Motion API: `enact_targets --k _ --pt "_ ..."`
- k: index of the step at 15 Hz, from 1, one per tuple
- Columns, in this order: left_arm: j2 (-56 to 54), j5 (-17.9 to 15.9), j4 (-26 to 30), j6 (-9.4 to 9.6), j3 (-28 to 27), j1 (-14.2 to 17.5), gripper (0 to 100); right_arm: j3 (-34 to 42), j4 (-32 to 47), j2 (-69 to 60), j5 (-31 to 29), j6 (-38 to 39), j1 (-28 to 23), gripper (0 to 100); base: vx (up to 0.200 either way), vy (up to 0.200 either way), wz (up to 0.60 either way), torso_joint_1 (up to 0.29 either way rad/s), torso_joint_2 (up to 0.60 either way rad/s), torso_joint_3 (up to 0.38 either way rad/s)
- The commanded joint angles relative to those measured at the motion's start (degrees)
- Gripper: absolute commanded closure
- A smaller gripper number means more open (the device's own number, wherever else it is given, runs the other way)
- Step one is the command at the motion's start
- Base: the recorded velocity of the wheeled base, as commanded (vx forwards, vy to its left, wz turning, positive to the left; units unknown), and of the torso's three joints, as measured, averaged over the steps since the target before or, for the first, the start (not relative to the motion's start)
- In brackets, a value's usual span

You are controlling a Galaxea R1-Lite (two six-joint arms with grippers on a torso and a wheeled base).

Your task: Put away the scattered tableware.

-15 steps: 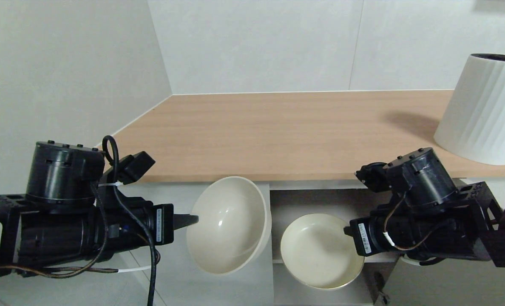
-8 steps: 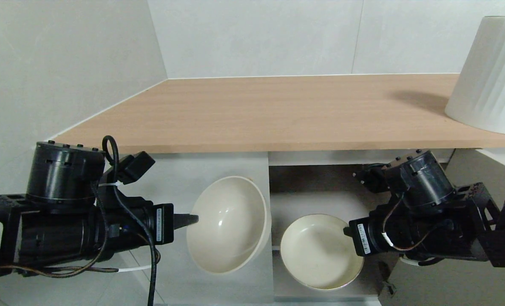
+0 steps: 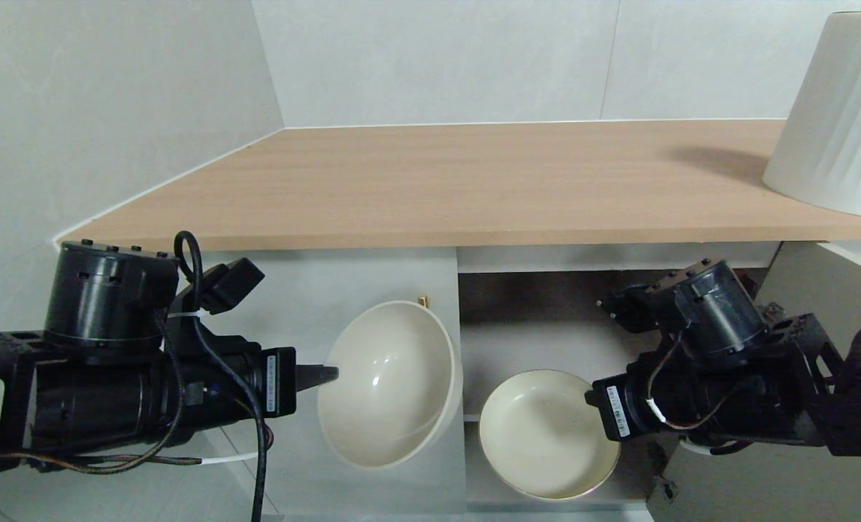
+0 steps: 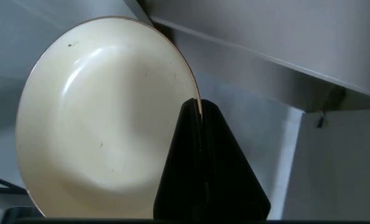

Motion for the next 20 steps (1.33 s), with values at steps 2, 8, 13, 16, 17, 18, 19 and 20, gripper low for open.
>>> enact_targets --k 2,8,13,16,17,18,19,20 --pt "0.2 0.0 0.0 0.01 0.0 0.0 100 -0.2 -0.1 5.5 -0.5 -0.9 0.0 100 0.0 0.0 0.0 0.0 0.0 0.0" --pt "0.1 0.0 0.0 -0.08 0.0 0.0 100 -4.6 -0.2 17.0 -1.8 -0.1 -2.5 100 0.0 0.0 0.0 0.0 0.0 0.0" --pt "0.1 0.0 0.0 -0.08 0.0 0.0 100 -9.7 -8.2 28.5 -1.9 5.5 -8.1 100 0.0 0.0 0.0 0.0 0.0 0.0" --pt "0.1 0.0 0.0 -0.08 0.0 0.0 100 -12.5 -12.3 33.8 -6.0 7.0 -10.7 100 0.0 0.0 0.0 0.0 0.0 0.0" --pt "0.1 0.0 0.0 -0.08 0.0 0.0 100 -13.2 -13.1 34.6 -6.8 8.2 -11.1 100 0.0 0.0 0.0 0.0 0.0 0.0" --pt "0.1 0.0 0.0 -0.08 0.0 0.0 100 -14.3 -13.6 35.6 -7.5 9.7 -11.8 100 0.0 0.0 0.0 0.0 0.0 0.0" --pt "0.1 0.0 0.0 -0.08 0.0 0.0 100 -15.4 -13.7 36.3 -8.0 10.3 -12.6 100 0.0 0.0 0.0 0.0 0.0 0.0" --pt "0.1 0.0 0.0 0.01 0.0 0.0 100 -16.2 -13.8 37.0 -8.5 10.5 -13.5 100 0.0 0.0 0.0 0.0 0.0 0.0"
